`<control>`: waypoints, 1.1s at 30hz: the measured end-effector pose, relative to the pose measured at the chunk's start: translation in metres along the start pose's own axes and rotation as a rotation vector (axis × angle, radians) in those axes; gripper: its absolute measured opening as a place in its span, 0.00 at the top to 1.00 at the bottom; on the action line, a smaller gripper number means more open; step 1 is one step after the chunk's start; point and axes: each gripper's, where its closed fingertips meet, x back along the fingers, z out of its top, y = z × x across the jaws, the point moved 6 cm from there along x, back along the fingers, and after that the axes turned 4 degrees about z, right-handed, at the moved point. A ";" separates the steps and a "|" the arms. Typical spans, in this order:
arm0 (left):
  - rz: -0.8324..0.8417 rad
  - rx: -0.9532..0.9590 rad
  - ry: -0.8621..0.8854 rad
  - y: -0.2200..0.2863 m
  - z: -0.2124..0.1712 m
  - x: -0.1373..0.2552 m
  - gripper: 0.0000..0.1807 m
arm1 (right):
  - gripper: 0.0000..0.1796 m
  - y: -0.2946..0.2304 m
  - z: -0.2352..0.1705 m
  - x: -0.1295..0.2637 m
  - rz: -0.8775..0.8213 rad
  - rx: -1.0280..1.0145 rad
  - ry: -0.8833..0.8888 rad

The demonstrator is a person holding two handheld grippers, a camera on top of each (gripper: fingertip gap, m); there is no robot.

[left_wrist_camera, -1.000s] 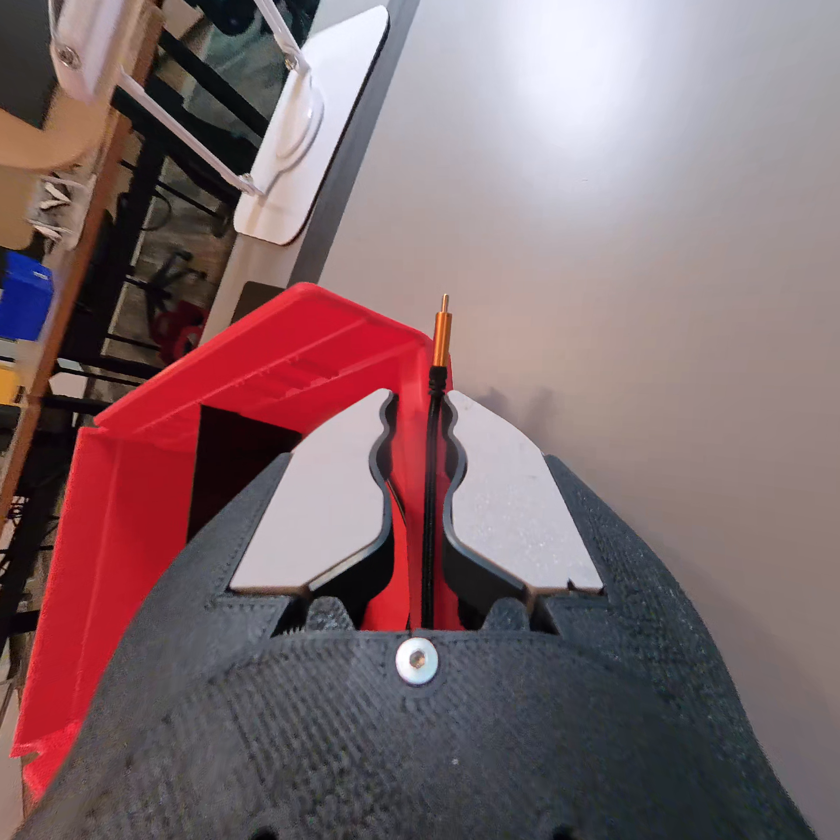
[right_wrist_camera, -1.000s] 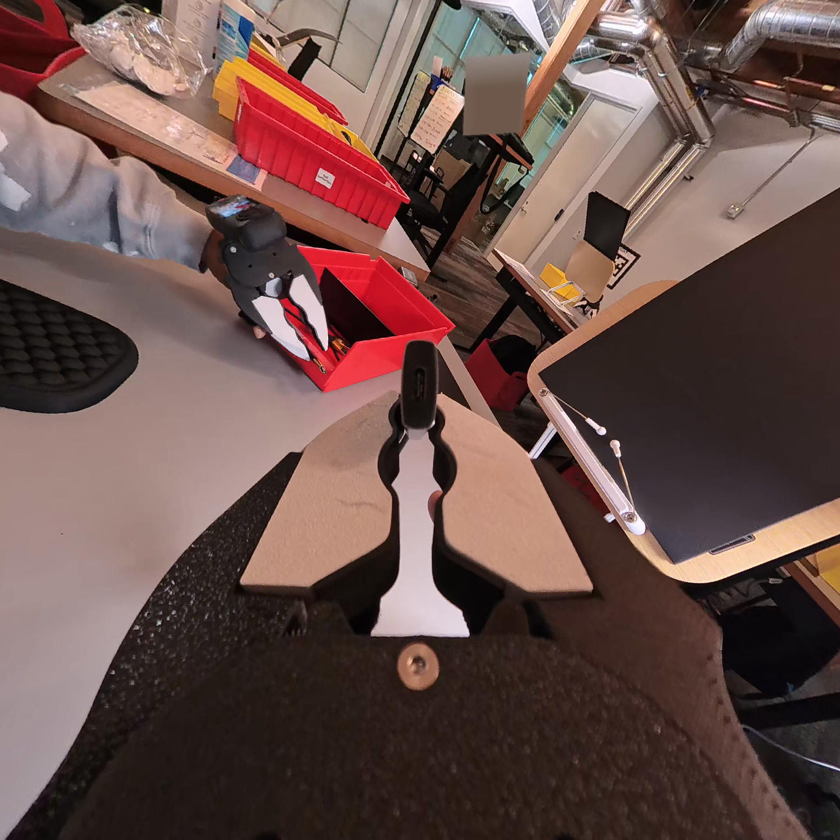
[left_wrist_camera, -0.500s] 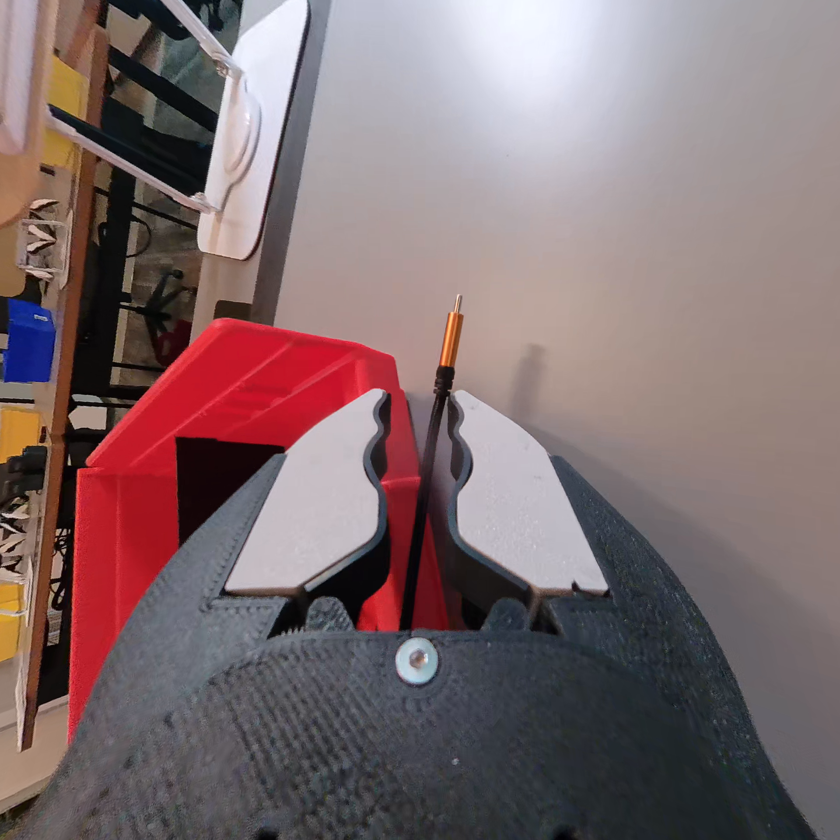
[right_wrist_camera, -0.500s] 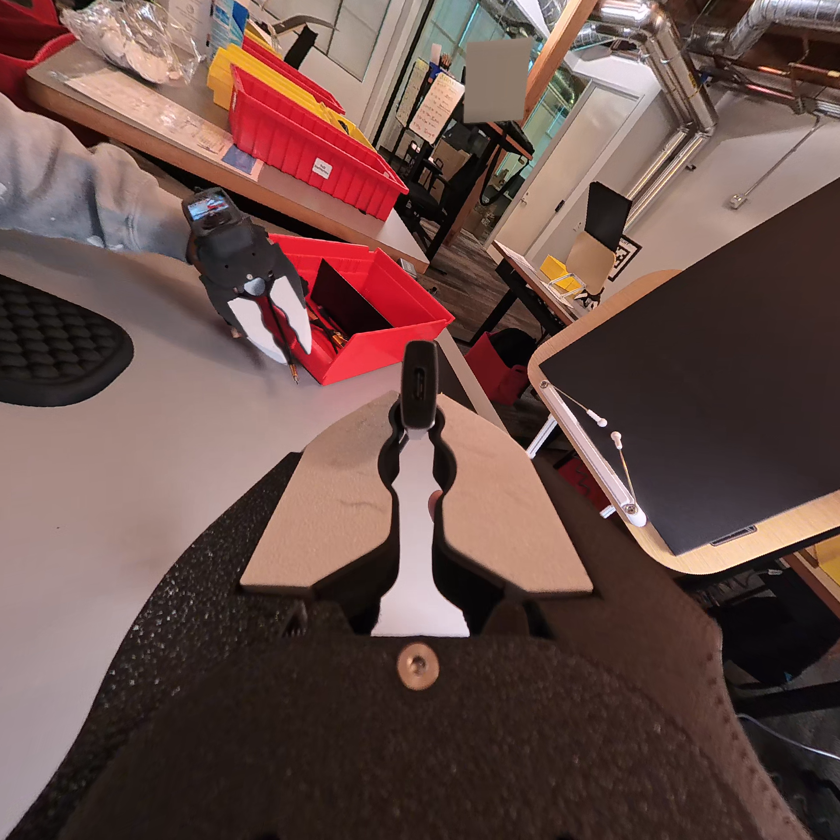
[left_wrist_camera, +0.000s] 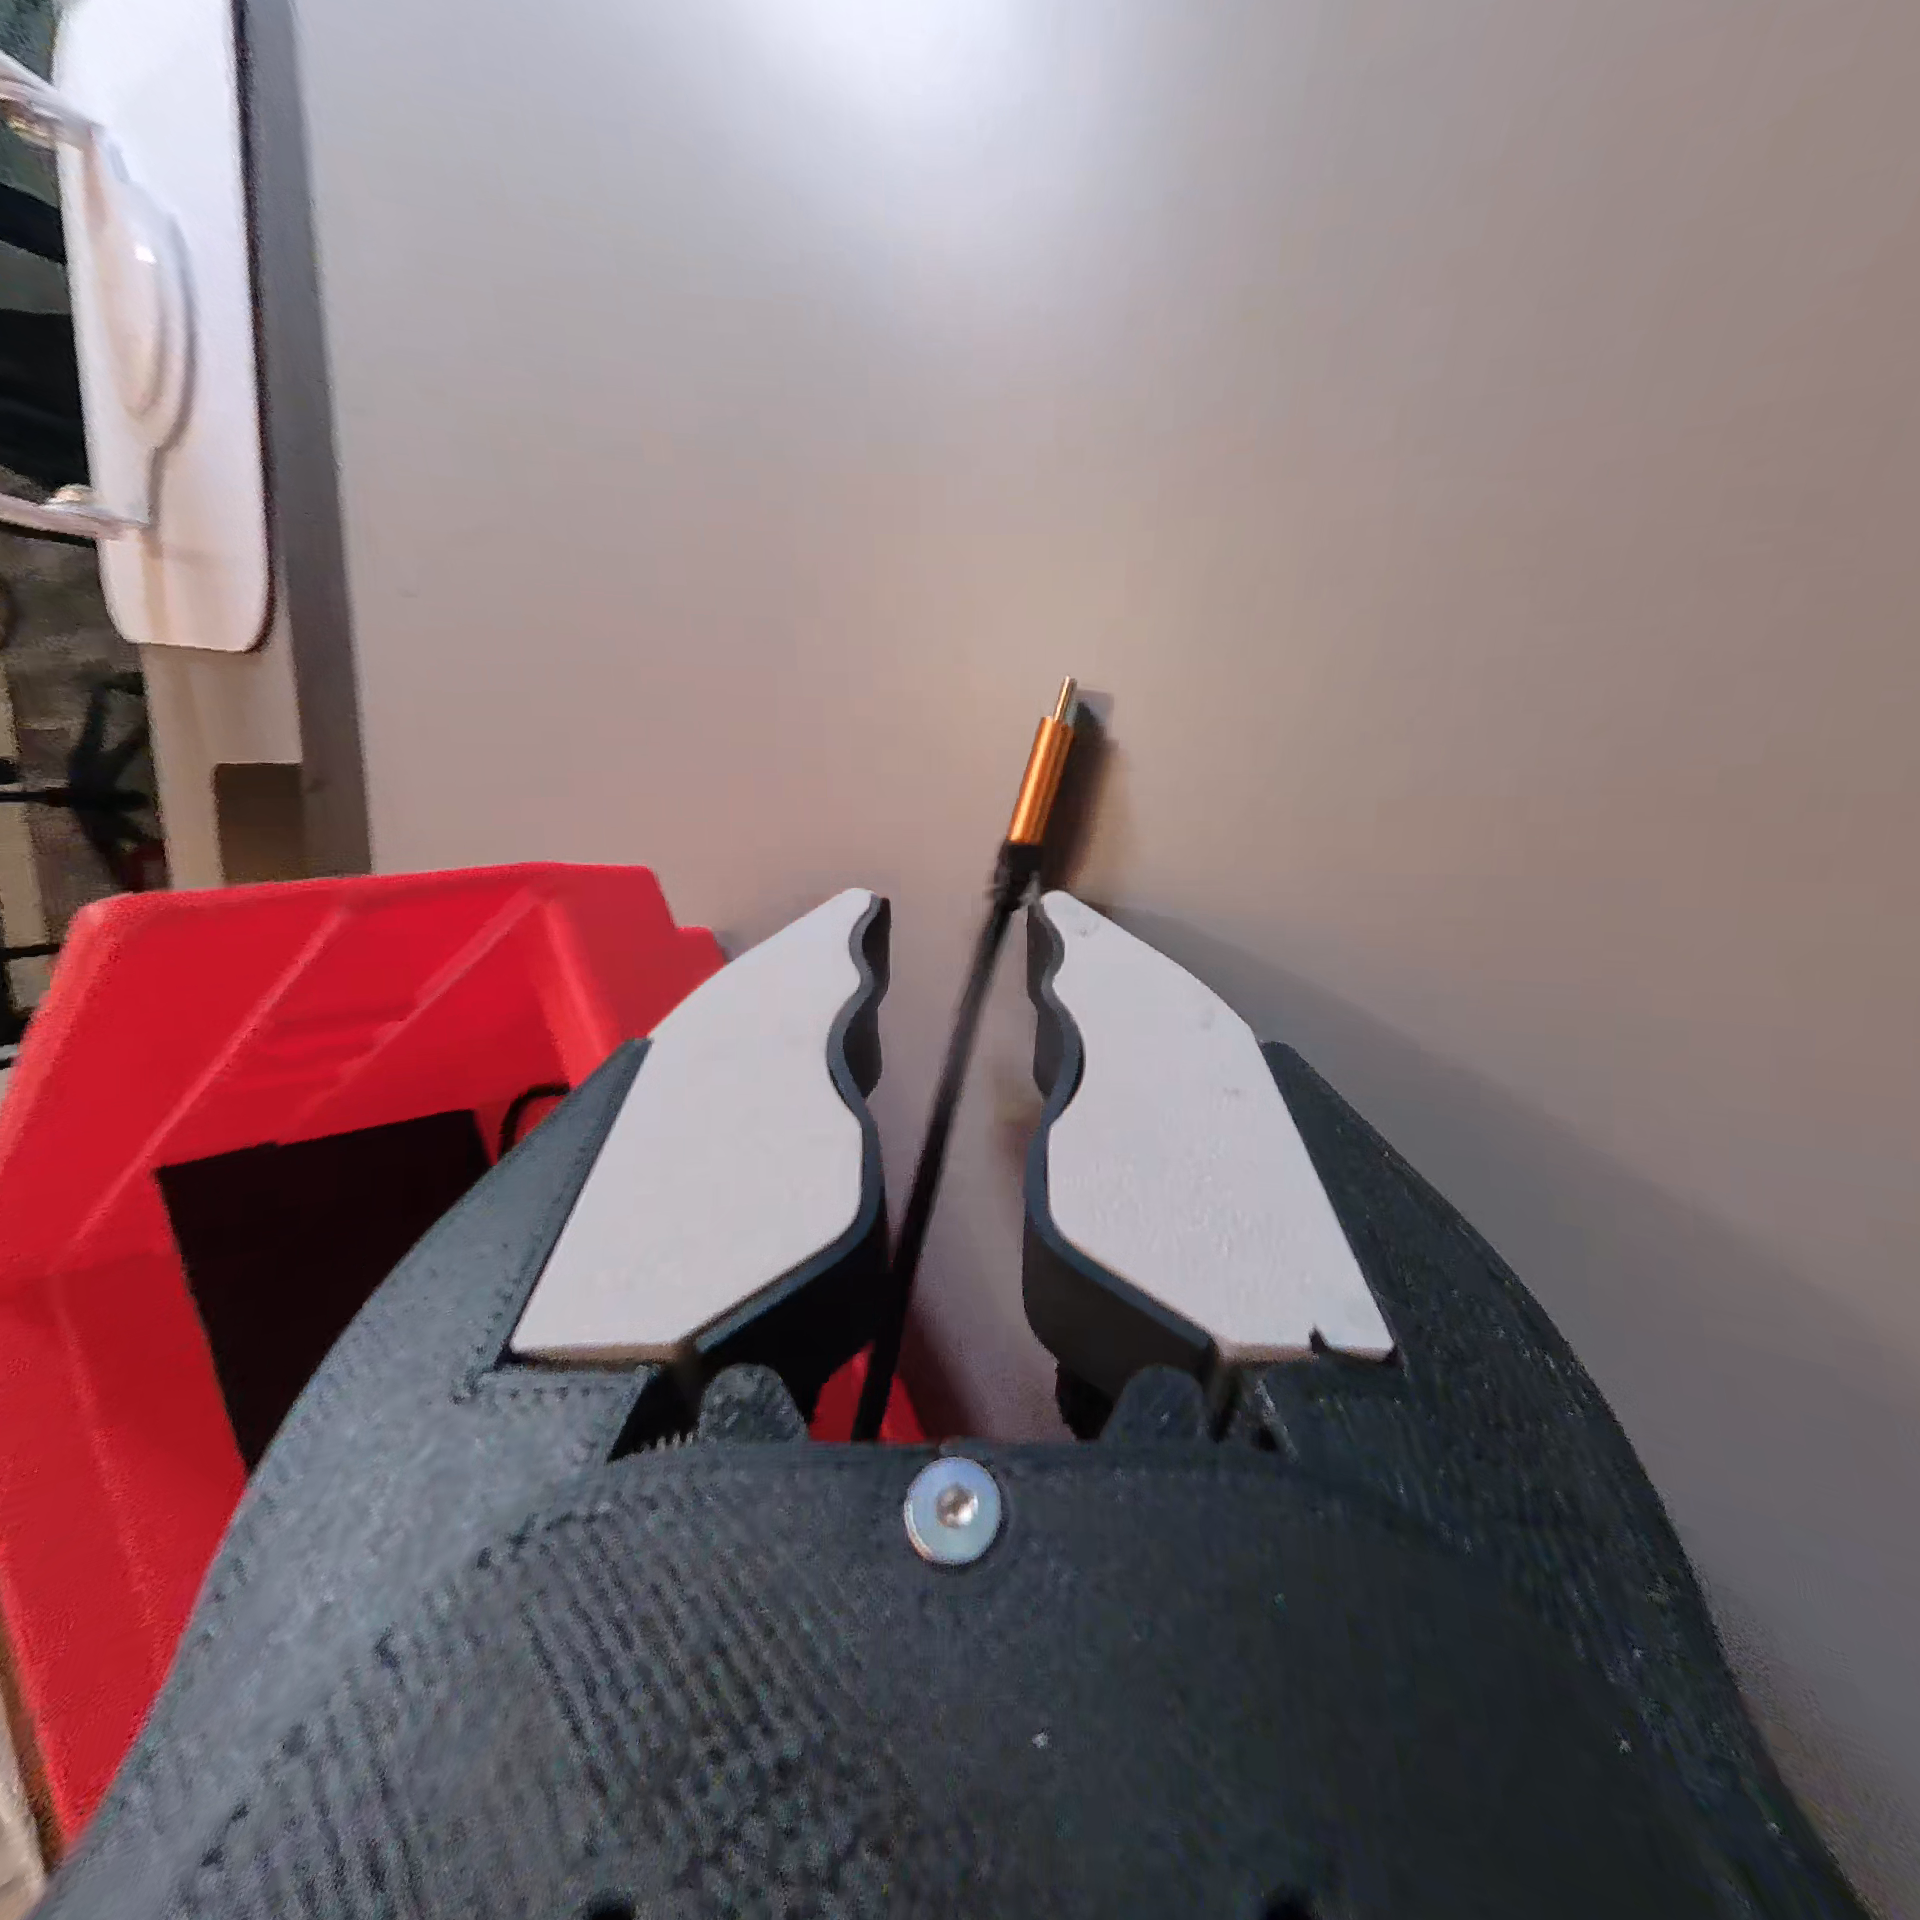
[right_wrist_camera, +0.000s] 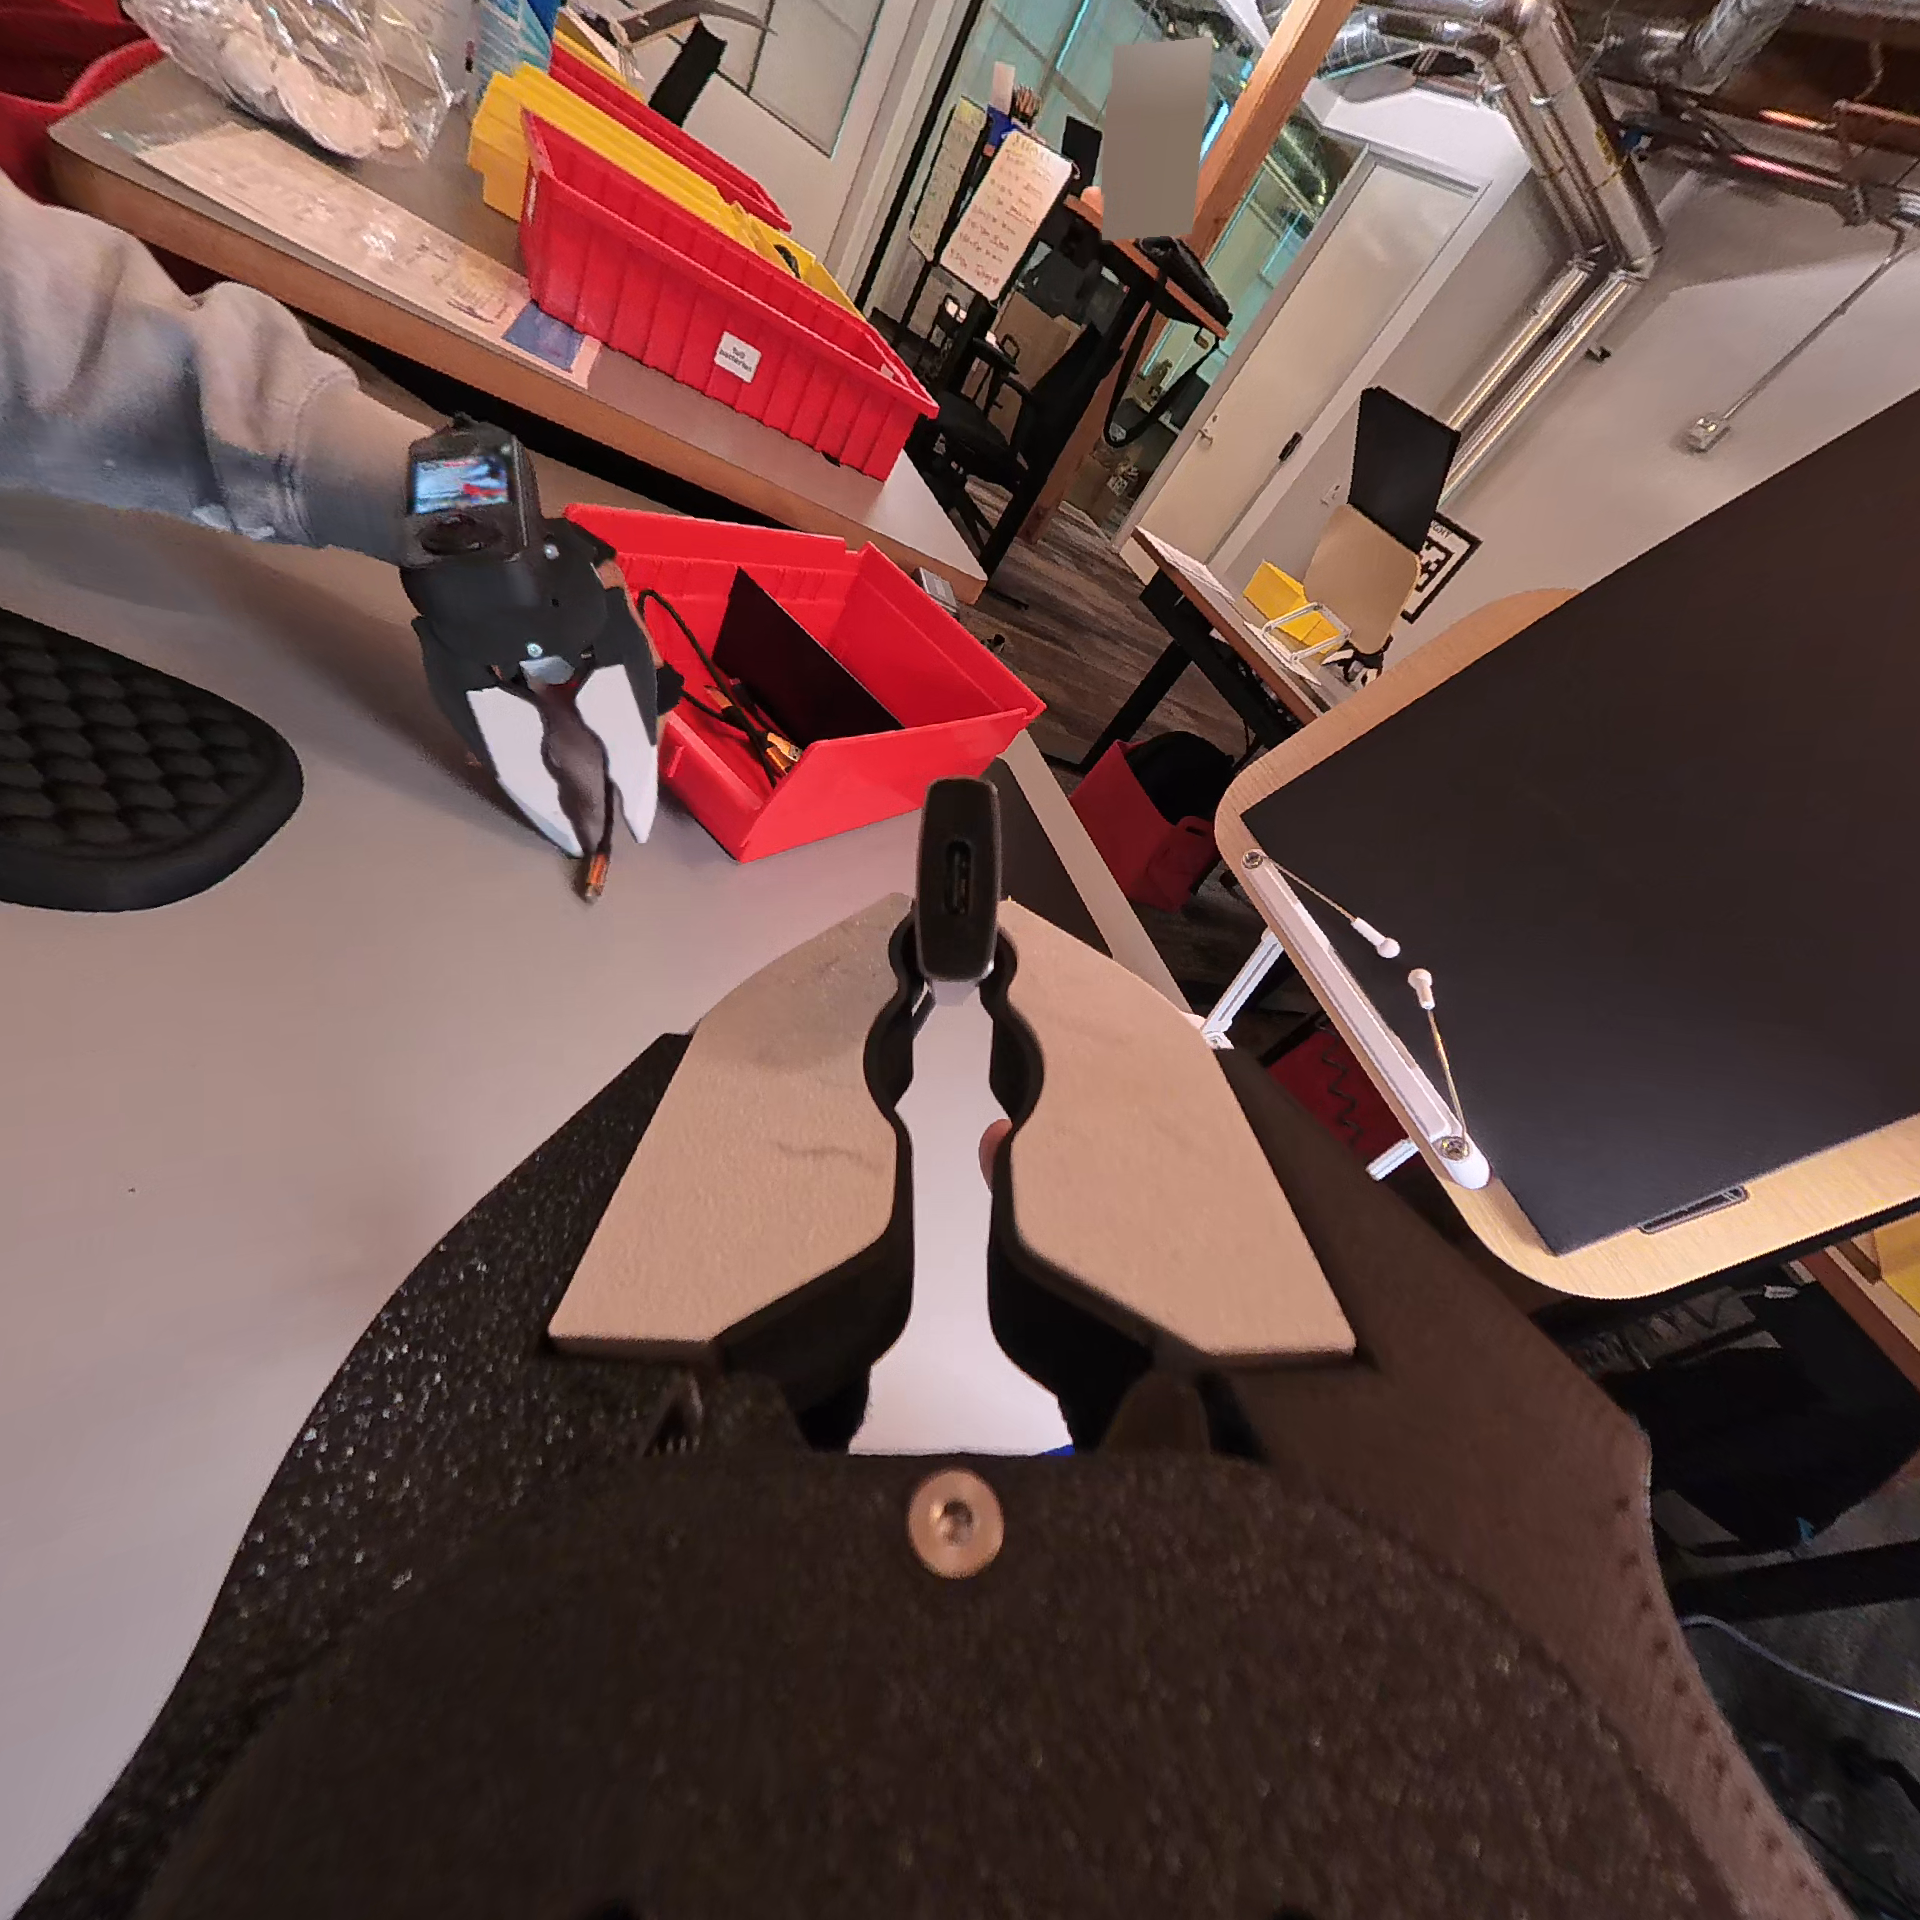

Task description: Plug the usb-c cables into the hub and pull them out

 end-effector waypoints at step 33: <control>0.000 0.153 -0.201 -0.034 0.010 -0.006 0.94 | 0.95 0.004 0.003 0.009 -0.014 -0.008 0.027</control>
